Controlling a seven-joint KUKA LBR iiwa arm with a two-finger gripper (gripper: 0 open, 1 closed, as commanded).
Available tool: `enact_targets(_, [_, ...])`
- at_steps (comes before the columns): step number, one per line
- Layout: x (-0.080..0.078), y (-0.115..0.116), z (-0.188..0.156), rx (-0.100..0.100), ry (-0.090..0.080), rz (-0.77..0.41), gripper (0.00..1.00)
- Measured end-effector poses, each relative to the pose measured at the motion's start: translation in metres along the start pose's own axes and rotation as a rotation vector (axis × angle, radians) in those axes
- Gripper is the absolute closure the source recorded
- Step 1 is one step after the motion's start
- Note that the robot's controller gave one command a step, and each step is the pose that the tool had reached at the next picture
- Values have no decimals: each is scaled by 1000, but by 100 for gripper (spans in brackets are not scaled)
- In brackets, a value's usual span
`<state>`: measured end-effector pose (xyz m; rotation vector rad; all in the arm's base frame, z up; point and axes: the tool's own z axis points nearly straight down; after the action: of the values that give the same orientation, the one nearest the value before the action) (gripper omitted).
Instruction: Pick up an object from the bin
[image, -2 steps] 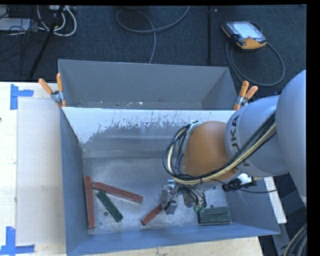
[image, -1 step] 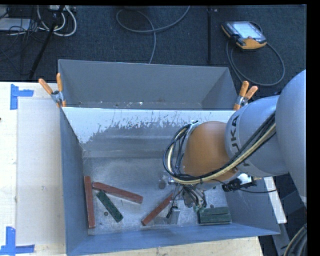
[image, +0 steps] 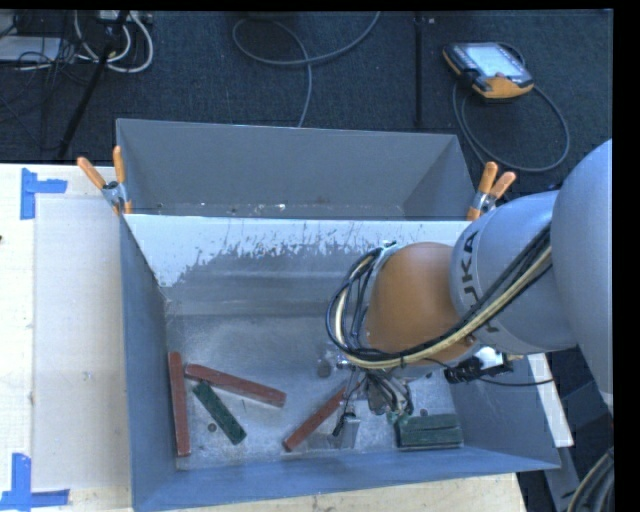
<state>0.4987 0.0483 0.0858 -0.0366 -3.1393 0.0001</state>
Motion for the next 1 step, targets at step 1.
enact_targets(1, [11, 26, 17, 0, 2, 129, 100])
